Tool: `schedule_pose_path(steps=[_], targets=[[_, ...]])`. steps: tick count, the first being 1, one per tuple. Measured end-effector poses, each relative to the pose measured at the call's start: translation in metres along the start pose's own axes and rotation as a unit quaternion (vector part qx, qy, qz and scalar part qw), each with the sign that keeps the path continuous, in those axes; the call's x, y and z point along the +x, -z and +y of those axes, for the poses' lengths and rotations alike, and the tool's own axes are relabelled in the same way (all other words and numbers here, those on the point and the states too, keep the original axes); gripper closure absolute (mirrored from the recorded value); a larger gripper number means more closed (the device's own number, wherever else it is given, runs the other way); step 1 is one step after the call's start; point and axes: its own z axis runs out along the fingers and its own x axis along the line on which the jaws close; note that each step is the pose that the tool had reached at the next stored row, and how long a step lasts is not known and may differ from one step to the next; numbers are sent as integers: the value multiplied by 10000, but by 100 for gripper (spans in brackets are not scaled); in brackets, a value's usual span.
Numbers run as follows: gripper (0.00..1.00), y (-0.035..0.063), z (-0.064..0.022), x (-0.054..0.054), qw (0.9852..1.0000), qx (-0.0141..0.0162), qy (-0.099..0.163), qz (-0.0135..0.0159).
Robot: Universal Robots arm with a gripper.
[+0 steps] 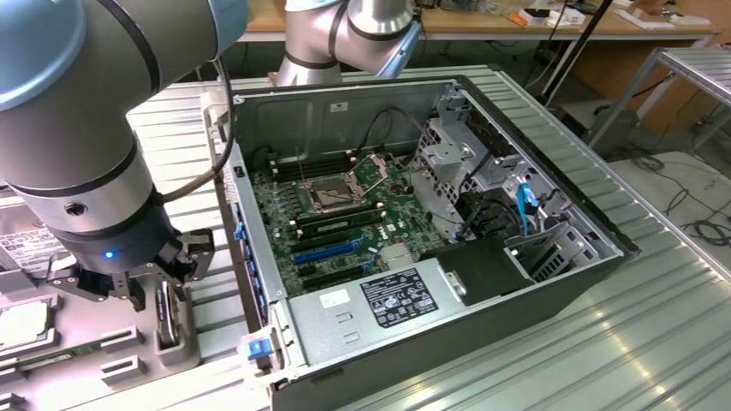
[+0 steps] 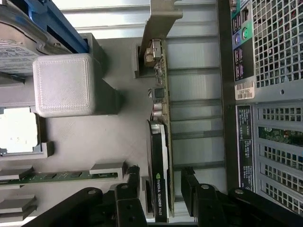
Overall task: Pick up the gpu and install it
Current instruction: 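Pick up the gpu and move the gpu toward the slot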
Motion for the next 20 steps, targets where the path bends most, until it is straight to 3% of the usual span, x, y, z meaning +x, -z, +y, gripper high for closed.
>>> schedule_pose_path(steps=[5, 11, 13, 15, 20], targets=[[52, -64, -3, 3, 9999, -5, 148, 6], [52, -66, -3, 3, 9999, -6, 149, 5], [53, -66, -3, 3, 9999, -6, 149, 5], [67, -66, -3, 3, 9999, -6, 149, 5], [67, -66, -3, 3, 9999, -6, 149, 5]])
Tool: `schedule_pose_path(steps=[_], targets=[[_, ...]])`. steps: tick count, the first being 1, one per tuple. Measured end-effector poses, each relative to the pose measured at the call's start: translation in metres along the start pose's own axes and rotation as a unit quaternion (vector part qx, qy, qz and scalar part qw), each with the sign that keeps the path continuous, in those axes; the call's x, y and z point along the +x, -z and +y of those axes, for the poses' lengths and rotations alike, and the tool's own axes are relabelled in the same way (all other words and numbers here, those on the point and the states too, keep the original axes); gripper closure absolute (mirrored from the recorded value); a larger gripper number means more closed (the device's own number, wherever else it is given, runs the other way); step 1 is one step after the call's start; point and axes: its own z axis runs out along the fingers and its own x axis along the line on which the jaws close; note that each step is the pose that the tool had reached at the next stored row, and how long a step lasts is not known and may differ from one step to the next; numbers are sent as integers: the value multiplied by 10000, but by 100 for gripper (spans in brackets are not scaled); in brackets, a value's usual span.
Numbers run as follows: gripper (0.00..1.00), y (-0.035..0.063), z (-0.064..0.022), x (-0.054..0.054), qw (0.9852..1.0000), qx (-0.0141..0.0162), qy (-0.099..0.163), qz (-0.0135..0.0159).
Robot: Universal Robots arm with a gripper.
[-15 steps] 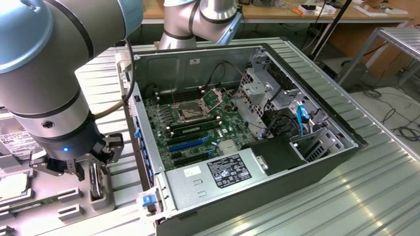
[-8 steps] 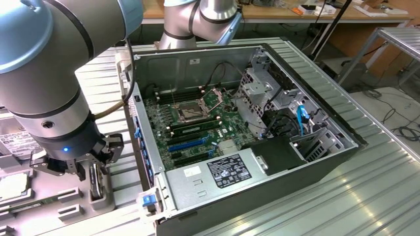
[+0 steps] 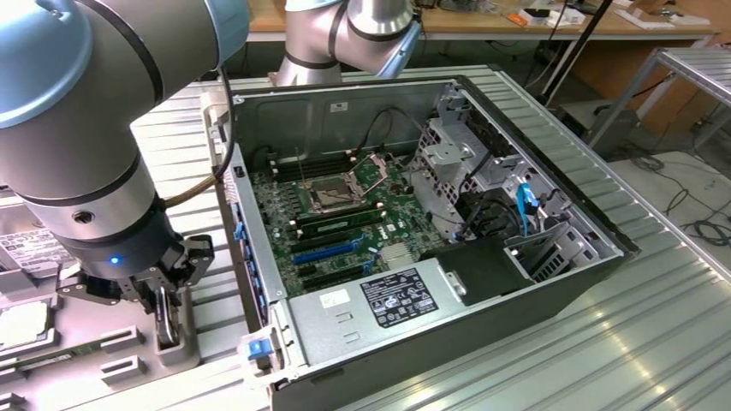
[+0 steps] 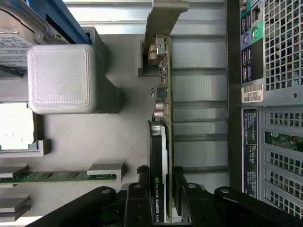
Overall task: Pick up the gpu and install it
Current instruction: 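Pick up the gpu and move the gpu toward the slot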
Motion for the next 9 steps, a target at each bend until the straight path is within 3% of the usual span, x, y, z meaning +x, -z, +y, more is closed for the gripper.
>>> schedule_pose_path(steps=[9], targets=[[67, 0, 1, -1, 10000, 15, 74, 11]])
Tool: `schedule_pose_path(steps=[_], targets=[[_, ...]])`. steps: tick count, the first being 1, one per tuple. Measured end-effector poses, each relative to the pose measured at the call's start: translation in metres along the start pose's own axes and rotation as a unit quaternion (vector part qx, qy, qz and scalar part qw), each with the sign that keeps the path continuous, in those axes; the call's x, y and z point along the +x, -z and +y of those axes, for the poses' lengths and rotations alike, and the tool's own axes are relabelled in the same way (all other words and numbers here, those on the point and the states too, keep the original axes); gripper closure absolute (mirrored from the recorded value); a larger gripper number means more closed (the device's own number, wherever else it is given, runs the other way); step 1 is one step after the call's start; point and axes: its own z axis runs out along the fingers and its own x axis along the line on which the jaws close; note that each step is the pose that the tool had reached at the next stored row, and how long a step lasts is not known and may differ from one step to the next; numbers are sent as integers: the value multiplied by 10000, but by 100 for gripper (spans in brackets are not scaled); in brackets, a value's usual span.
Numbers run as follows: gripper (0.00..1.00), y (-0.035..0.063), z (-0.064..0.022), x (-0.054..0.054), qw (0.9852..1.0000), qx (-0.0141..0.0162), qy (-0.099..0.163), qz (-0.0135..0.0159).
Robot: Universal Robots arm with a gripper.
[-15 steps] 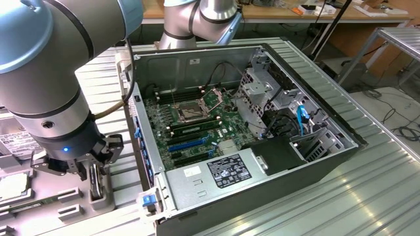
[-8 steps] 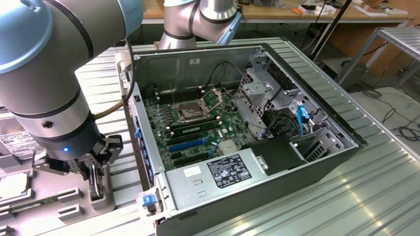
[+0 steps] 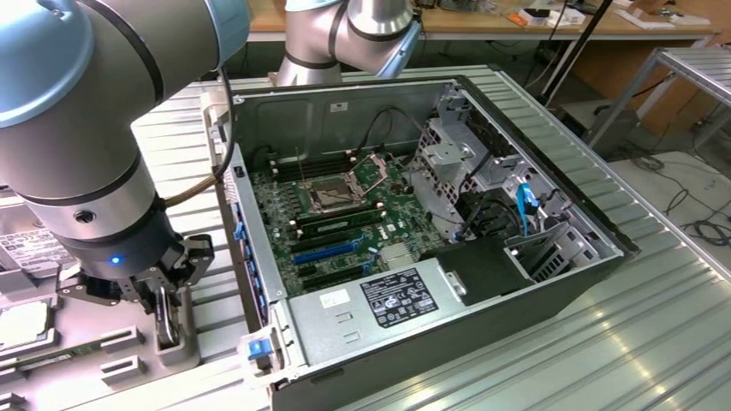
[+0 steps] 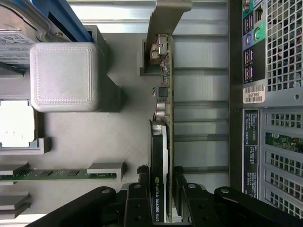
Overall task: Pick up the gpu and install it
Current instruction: 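Pick up the gpu and move the gpu toward the slot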
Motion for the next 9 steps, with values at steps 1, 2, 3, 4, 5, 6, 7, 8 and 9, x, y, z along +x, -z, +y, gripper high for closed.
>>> schedule_pose_path(steps=[1, 2, 3, 4, 5, 6, 7, 8, 9], targets=[[67, 0, 0, 0, 10000, 0, 4, 0], [67, 0, 0, 0, 10000, 0, 9, 0], [67, 0, 0, 0, 10000, 0, 13, 1], [68, 0, 0, 0, 10000, -1, 19, 1], [73, 0, 0, 0, 10000, -1, 27, 1], [73, 0, 0, 0, 10000, -1, 32, 1], [73, 0, 0, 0, 10000, -2, 37, 1], [73, 0, 0, 0, 10000, -2, 43, 1], [73, 0, 0, 0, 10000, -2, 52, 2]])
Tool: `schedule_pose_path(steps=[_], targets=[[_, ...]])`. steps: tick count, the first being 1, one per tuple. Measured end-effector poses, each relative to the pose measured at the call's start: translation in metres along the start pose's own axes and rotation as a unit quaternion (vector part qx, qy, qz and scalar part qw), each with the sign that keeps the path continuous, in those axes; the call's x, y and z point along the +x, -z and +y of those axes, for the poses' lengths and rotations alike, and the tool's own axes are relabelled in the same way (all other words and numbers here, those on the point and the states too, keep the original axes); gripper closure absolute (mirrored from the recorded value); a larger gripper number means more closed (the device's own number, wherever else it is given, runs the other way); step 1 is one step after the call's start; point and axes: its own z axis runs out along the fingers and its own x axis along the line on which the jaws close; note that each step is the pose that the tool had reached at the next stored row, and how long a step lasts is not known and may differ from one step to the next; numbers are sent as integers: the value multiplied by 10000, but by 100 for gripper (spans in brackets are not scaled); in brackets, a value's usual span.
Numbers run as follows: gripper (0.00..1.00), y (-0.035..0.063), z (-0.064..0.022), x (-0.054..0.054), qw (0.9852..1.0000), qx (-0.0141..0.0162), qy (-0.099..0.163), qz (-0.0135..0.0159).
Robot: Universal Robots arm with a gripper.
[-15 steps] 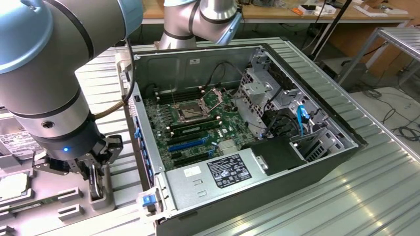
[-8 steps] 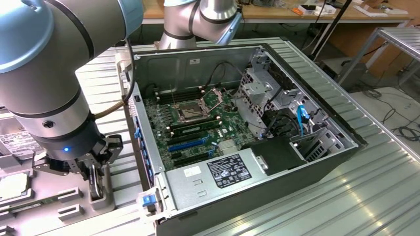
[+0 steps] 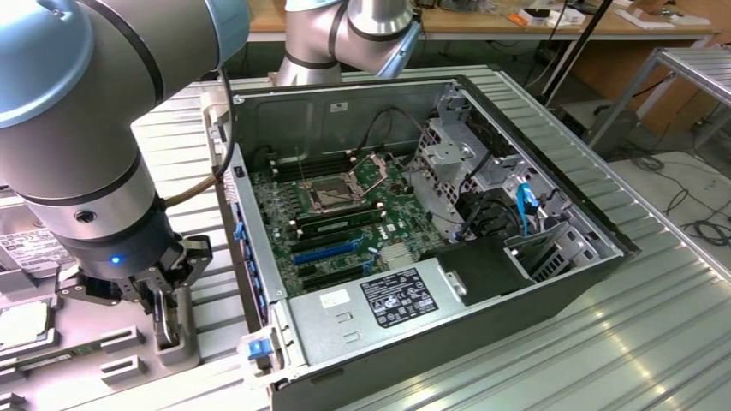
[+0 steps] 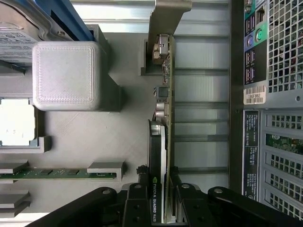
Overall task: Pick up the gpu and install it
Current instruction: 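Pick up the gpu and move the gpu toward the slot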
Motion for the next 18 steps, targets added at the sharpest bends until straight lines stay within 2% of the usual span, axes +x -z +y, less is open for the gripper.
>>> schedule_pose_path(steps=[18], targets=[[73, 0, 0, 0, 10000, -3, 84, 3]])
